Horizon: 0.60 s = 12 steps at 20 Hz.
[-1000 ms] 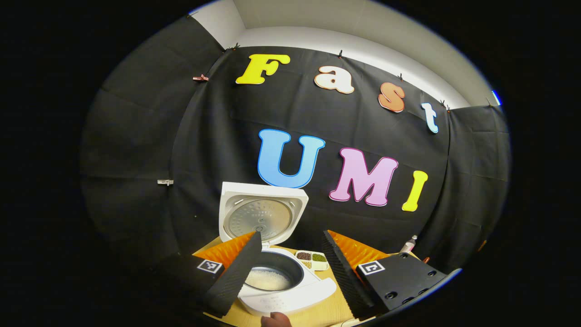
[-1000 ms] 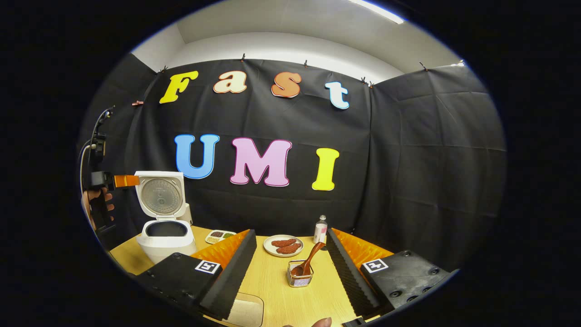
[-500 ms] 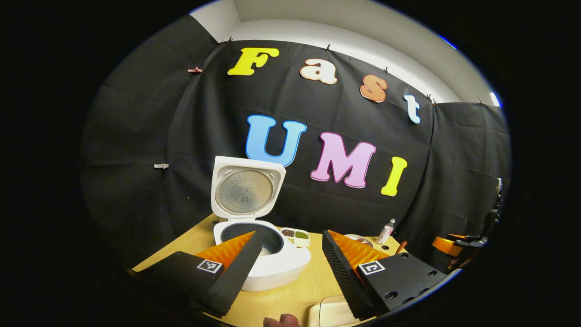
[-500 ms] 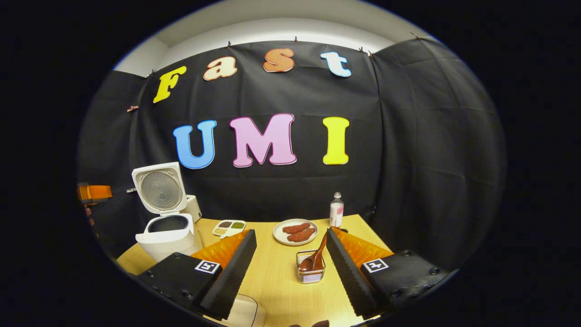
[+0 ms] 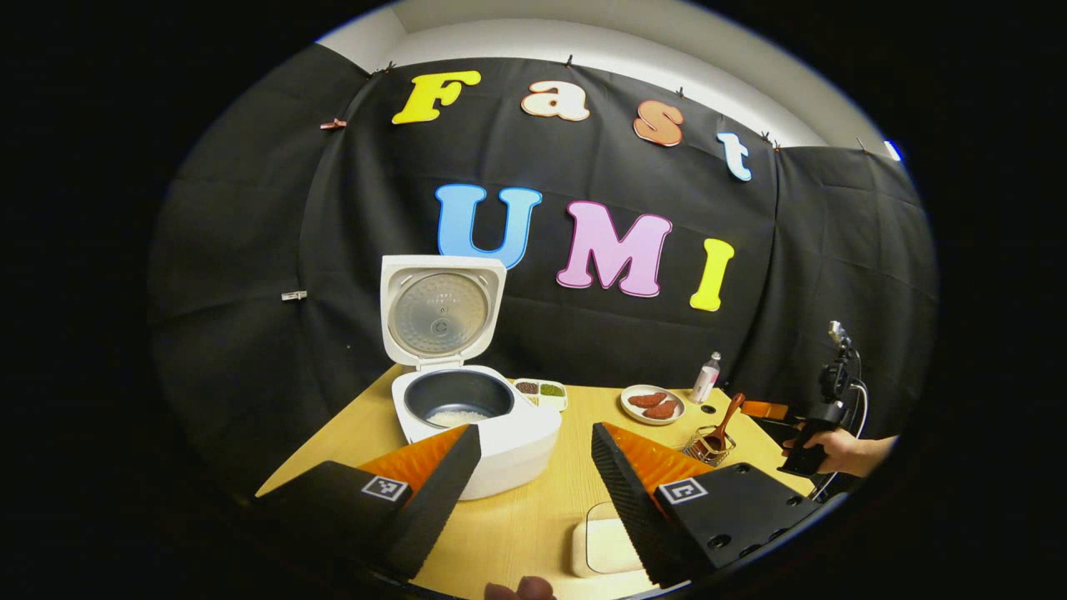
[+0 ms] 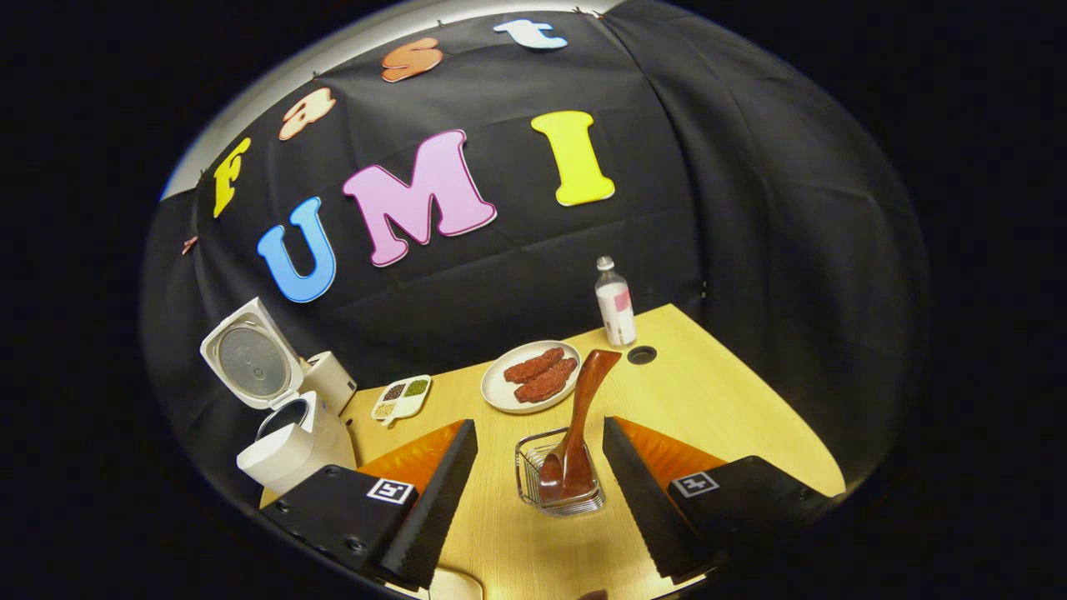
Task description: Close the left gripper, press the button to open the rice cooker; take a wooden spoon from the chopstick holder with the right hand, scoop a spoonful of rice and pour it into the rice cooker, then put the wooden spoon back into the chopstick holder.
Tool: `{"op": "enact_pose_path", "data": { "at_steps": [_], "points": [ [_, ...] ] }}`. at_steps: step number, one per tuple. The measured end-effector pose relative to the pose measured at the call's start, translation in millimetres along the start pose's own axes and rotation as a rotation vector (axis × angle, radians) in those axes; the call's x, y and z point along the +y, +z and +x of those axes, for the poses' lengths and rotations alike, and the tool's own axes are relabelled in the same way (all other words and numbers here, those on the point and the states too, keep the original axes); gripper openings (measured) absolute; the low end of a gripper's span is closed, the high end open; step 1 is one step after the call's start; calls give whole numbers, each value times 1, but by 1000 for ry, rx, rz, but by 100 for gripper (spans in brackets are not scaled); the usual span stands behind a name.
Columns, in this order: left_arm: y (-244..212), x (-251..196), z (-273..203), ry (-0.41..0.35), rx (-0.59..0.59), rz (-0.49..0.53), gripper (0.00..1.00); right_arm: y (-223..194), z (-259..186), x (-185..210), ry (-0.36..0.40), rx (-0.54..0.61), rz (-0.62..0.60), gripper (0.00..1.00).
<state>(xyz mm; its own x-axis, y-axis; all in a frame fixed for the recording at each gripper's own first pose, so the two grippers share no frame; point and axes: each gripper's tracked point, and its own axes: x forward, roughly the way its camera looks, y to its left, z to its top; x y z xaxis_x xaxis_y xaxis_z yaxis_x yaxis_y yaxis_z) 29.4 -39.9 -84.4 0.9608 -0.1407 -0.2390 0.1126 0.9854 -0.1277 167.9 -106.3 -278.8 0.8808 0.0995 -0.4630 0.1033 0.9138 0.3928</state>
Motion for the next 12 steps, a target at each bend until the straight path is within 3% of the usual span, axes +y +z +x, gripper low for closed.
{"op": "enact_pose_path", "data": {
  "at_steps": [2, 3, 8, 11, 12],
  "points": [
    [-8, -4, -1, 3, 23, 11, 93, -8, 26, -13, -8, 27, 41, 93],
    [-11, -5, -1, 5, 33, 19, 93, -11, 39, -21, -18, 43, 61, 86],
    [-22, -4, 2, 31, 77, 37, 93, -26, 84, -36, -28, 97, 155, 72],
    [-24, 3, 2, 58, 88, 29, 93, -33, 100, -34, -15, 120, 176, 40],
    [-27, 6, 1, 69, 93, 27, 93, -35, 103, -32, -5, 132, 186, 42]
  ]
}}
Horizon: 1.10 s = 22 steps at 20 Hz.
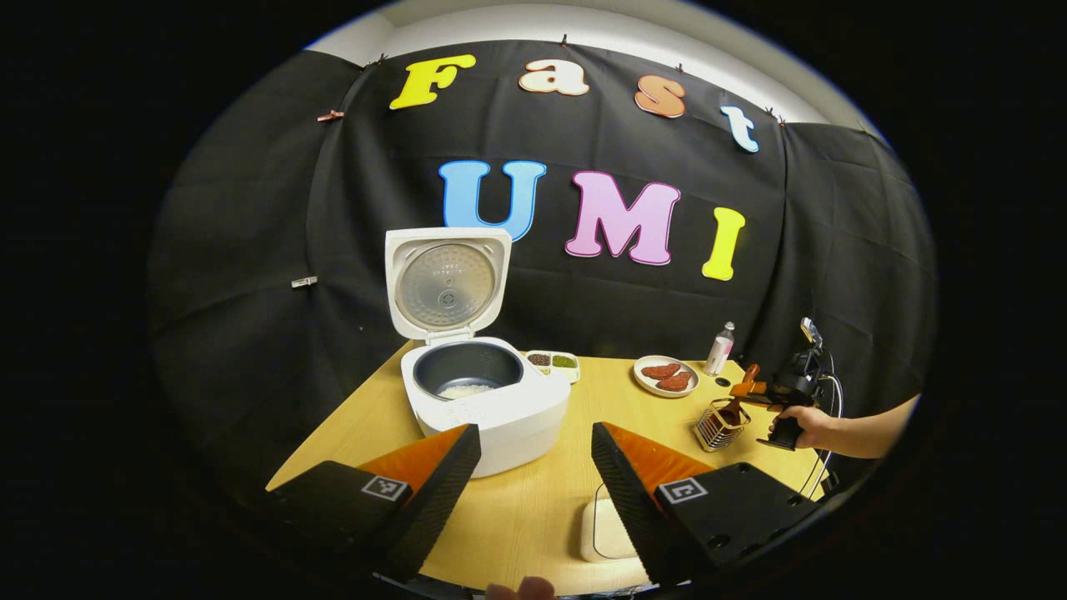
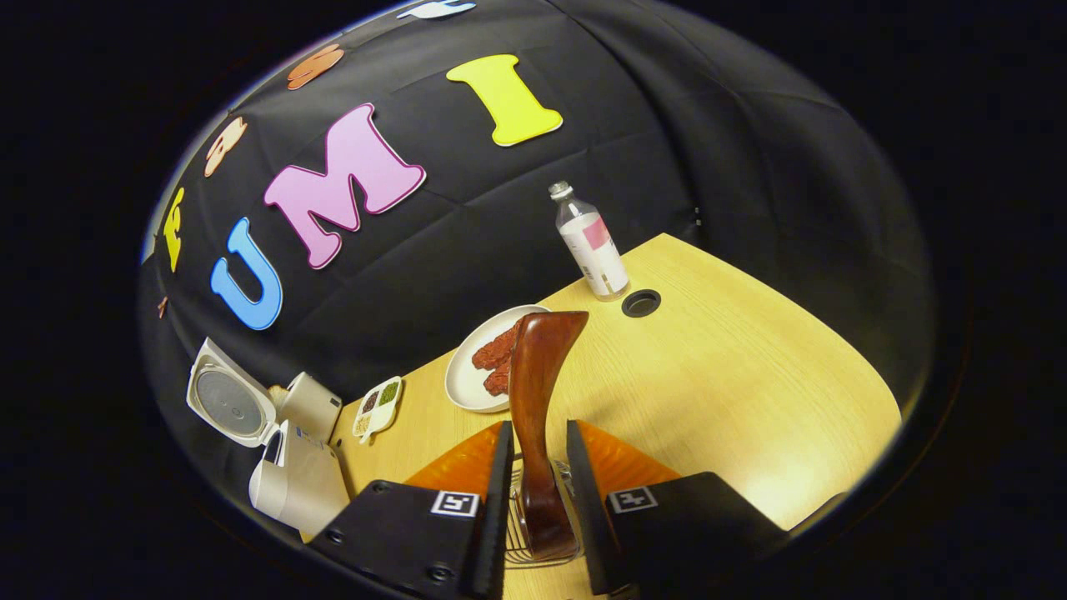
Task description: Close the left gripper, press the button to open the rice cooker; take a wooden spoon from the chopstick holder with the right hand, scoop a spoonful of rice and pour it into the rice cooker, then put the wooden spoon back into the chopstick holder.
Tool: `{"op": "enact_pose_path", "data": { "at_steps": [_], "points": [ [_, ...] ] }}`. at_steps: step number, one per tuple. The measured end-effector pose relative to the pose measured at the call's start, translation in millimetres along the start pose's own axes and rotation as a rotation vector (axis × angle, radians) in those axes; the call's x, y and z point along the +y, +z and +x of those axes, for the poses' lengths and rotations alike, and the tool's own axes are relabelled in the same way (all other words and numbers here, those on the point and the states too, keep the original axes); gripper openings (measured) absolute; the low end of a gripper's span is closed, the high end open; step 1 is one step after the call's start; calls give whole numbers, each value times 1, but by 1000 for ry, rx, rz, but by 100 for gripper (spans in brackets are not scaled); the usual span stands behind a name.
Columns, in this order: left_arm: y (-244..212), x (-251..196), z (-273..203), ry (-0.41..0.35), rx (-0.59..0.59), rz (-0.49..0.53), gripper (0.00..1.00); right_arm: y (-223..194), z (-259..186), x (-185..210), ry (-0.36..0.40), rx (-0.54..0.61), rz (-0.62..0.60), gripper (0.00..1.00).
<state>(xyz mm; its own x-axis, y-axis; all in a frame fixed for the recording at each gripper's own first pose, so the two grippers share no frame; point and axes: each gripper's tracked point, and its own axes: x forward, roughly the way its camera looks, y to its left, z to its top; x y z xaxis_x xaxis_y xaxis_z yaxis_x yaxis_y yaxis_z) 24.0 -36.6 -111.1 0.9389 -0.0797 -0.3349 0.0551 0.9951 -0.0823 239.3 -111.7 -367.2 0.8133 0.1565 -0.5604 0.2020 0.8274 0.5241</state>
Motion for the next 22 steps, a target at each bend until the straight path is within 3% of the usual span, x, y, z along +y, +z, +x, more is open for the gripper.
{"op": "enact_pose_path", "data": {
  "at_steps": [2, 3, 5, 12, 16, 22],
  "points": [
    [-3, 5, 0, 15, 8, -5, 93, 0, 4, 2, 5, 10, 9, 33],
    [-4, 7, 0, 21, 13, -8, 93, -3, 8, 0, -1, 8, 5, 23],
    [-4, 9, -1, 29, 11, -12, 93, 2, 0, 0, -1, -7, -27, 17],
    [-10, 13, -1, 33, 17, -25, 93, 23, -18, 9, -2, -105, -94, 10],
    [-10, 16, -5, 33, 11, -37, 94, 56, -40, 21, -3, -203, -57, 6],
    [-10, 15, -4, 3, -4, -69, 93, 88, -133, 75, 66, -327, -107, 6]
  ]
}}
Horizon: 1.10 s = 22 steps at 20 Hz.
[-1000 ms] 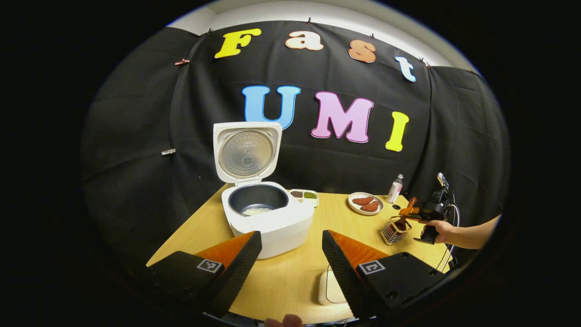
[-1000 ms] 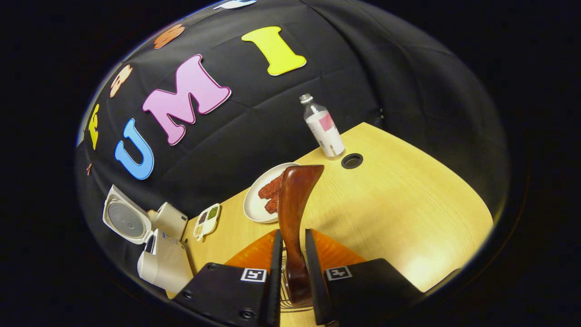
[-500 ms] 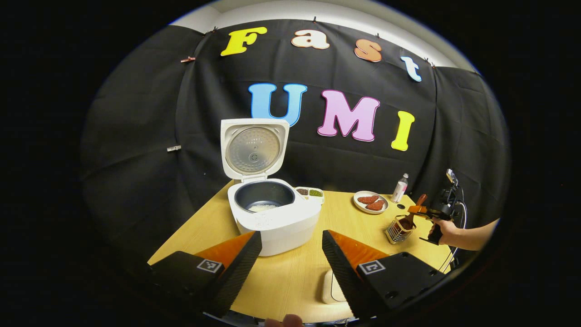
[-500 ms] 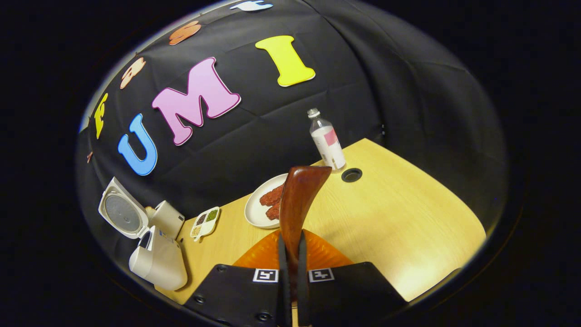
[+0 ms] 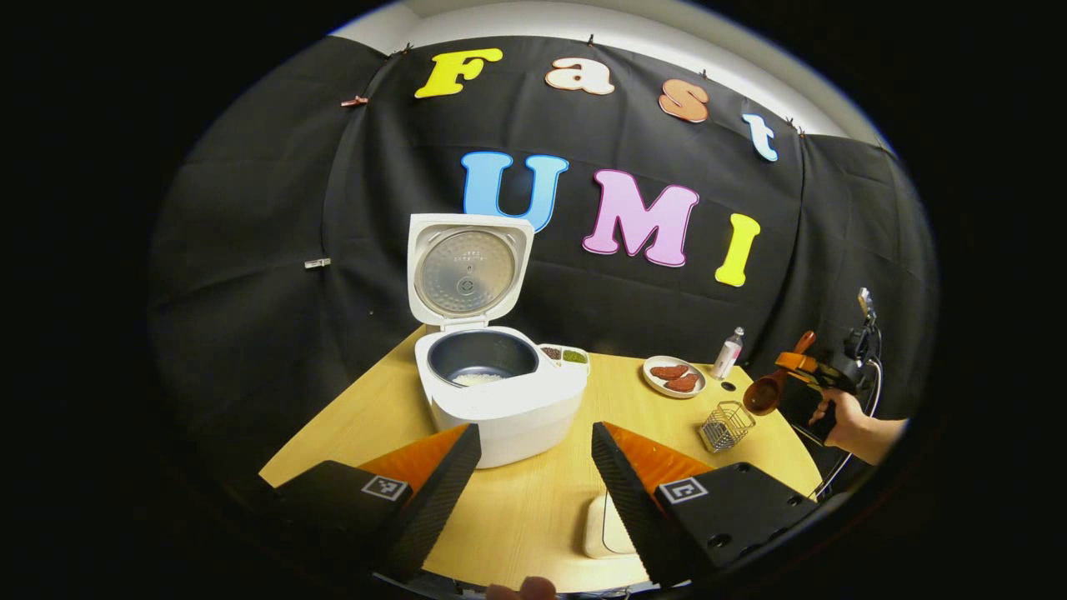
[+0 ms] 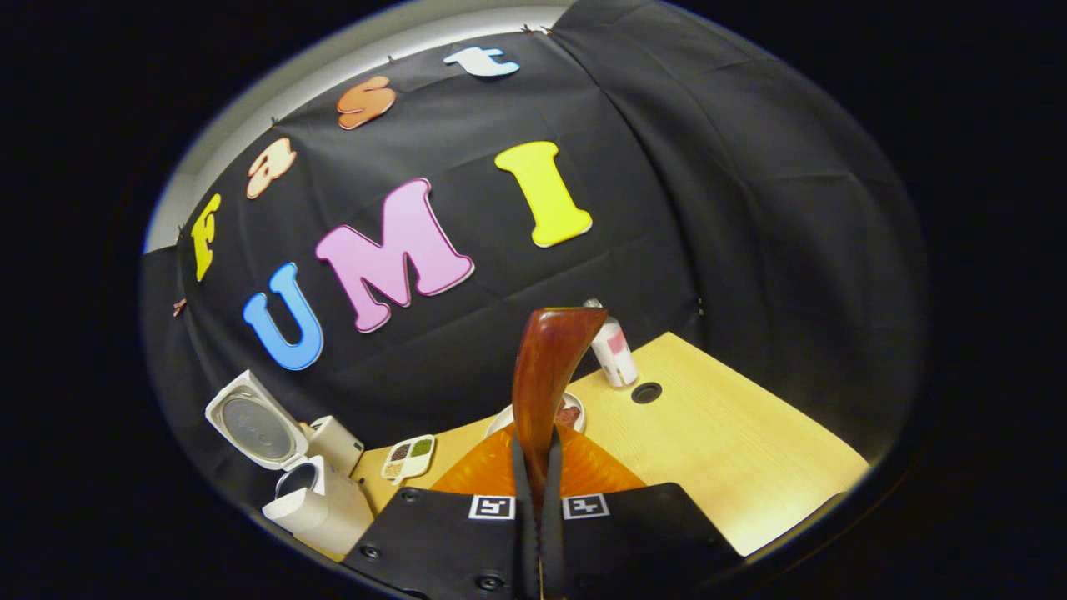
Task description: Close the left gripper, press the button to open the rice cooker; take a wooden spoon from the chopstick holder with the right hand, scoop a spoonful of rice and pour it into the rice cooker, then put the wooden spoon back into the chopstick holder.
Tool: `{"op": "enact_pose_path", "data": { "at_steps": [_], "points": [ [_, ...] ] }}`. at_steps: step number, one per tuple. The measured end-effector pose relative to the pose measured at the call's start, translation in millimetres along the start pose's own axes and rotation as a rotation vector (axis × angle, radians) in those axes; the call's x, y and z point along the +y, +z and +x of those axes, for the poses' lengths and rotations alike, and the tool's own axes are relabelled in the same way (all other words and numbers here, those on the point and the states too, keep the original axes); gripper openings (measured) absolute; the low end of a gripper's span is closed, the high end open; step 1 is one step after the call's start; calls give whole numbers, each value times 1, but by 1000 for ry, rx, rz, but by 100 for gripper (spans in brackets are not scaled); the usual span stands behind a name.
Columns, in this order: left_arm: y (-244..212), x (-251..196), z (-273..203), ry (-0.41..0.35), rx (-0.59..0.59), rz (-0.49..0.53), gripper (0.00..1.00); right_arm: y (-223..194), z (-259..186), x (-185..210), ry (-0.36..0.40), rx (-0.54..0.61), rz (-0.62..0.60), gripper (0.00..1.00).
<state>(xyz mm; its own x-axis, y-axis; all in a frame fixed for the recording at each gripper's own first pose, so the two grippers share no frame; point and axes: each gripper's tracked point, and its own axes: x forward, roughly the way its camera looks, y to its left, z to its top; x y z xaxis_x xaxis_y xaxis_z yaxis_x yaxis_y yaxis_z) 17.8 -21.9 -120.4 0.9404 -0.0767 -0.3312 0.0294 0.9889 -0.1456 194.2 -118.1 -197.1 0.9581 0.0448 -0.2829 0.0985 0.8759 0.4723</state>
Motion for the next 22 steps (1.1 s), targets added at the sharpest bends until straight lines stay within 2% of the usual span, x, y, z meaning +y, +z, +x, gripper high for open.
{"op": "enact_pose_path", "data": {
  "at_steps": [4, 7, 11, 13, 16, 19, 22],
  "points": [
    [4, 4, 0, -18, -22, 13, 93, -3, -67, 59, 91, 11, -46, 6],
    [9, 9, -3, -33, -38, 17, 93, -37, -110, 102, 160, 61, -131, 6],
    [10, 13, -8, -50, -51, 37, 93, -101, -146, 146, 236, 162, -283, 6],
    [10, 13, -12, -58, -57, 43, 93, -129, -152, 153, 233, 193, -382, 6],
    [8, 14, -18, -74, -55, 45, 93, -175, -154, 143, 190, 261, -559, 6],
    [6, 15, -23, -80, -56, 51, 93, -209, -154, 142, 178, 311, -647, 6],
    [3, 18, -27, -83, -55, 51, 93, -234, -154, 132, 125, 345, -704, 6]
  ]
}}
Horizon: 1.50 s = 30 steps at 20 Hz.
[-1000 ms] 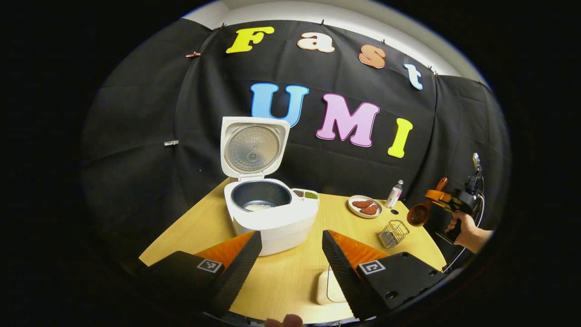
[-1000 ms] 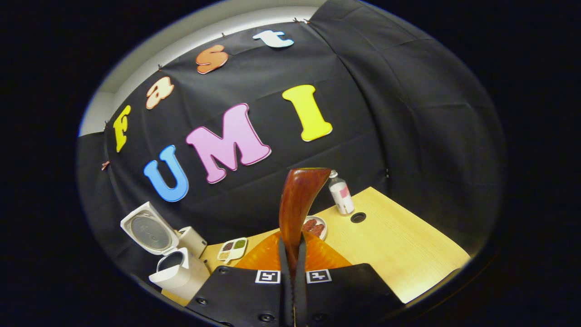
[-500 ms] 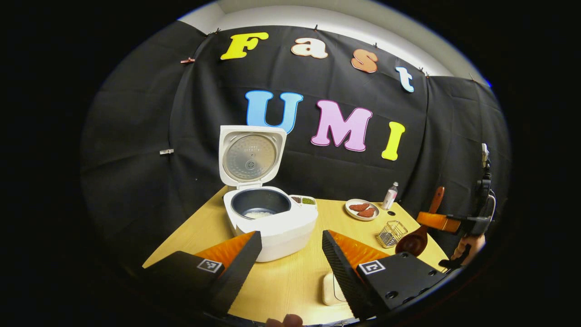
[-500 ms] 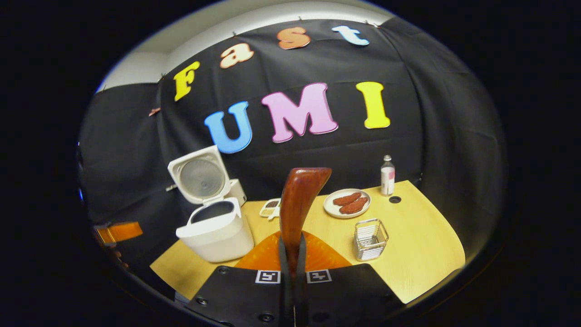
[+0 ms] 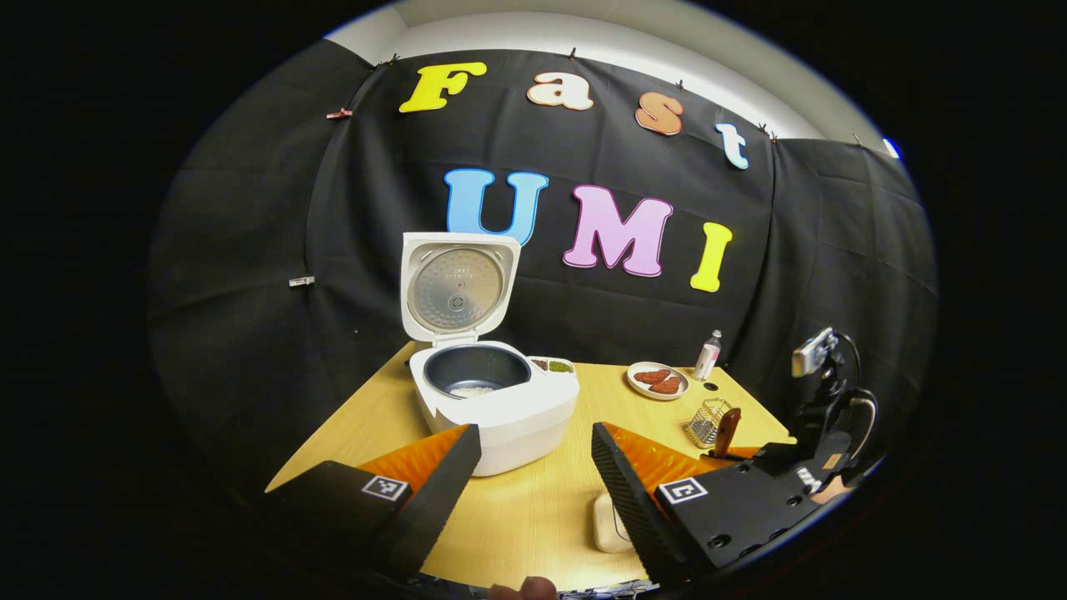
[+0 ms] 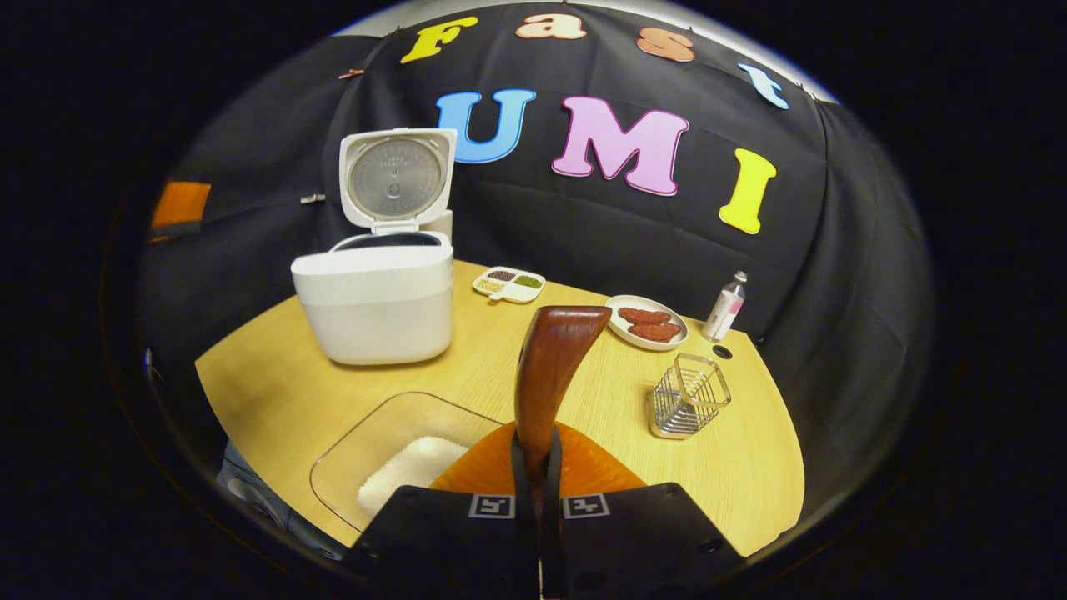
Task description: Close the left gripper, press the button to open the rice cooker; take a wooden spoon from the chopstick holder with the right hand, scoop a spoonful of rice and pour it into the rice cooker, then put the wooden spoon back into the chopstick holder.
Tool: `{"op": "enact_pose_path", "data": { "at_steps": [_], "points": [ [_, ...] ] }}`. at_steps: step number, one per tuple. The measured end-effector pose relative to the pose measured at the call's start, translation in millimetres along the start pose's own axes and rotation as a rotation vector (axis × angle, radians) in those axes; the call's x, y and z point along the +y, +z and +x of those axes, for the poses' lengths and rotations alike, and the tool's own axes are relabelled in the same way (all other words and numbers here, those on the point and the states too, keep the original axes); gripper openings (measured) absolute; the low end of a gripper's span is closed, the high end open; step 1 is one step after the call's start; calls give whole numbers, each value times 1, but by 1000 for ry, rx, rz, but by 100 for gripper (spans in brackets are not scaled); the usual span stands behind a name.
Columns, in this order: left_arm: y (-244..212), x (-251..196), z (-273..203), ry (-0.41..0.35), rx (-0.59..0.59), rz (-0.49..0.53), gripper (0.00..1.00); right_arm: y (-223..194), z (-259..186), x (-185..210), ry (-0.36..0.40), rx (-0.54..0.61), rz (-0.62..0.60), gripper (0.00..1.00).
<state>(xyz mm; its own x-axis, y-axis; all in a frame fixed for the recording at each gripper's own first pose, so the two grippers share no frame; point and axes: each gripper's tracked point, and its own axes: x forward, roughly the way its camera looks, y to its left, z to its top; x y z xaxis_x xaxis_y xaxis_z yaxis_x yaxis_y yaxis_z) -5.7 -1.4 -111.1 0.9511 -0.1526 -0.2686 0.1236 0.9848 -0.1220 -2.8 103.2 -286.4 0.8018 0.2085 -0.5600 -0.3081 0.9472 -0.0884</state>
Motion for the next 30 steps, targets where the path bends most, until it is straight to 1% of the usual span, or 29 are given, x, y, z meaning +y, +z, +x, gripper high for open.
{"op": "enact_pose_path", "data": {
  "at_steps": [1, 3, 7, 10, 13, 17, 19, 24, 26, 28, 30],
  "points": [
    [0, 1, -2, 0, 1, 1, 93, -9, 5, 2, -11, 22, 2, 6],
    [-1, 4, -4, 2, 1, 6, 93, -23, 10, 10, -14, 63, 48, 6],
    [-4, 11, -10, 15, 1, -2, 93, -34, 16, 19, -10, 97, 190, 6],
    [-5, 14, -10, 22, 3, -9, 93, -35, 23, 30, 22, 113, 395, 6],
    [-2, 14, -9, 23, -3, -9, 93, -34, 29, 27, 29, 114, 586, 6],
    [-2, 14, -10, 20, -4, -5, 93, -28, 30, 23, 73, 90, 822, 6],
    [-1, 14, -10, 20, -5, -5, 93, -21, 27, 18, 89, 58, 913, 6],
    [0, 13, -13, 17, -12, -7, 93, 7, 7, -2, 121, -18, 1084, 6],
    [-1, 12, -13, 15, -12, -13, 93, 27, -3, -11, 129, -55, 1136, 6],
    [0, 11, -14, 15, -16, -22, 93, 52, -13, -17, 129, -91, 1159, 6],
    [1, 10, -15, 14, -23, -24, 93, 85, -21, -24, 122, -138, 1180, 6]
  ]
}}
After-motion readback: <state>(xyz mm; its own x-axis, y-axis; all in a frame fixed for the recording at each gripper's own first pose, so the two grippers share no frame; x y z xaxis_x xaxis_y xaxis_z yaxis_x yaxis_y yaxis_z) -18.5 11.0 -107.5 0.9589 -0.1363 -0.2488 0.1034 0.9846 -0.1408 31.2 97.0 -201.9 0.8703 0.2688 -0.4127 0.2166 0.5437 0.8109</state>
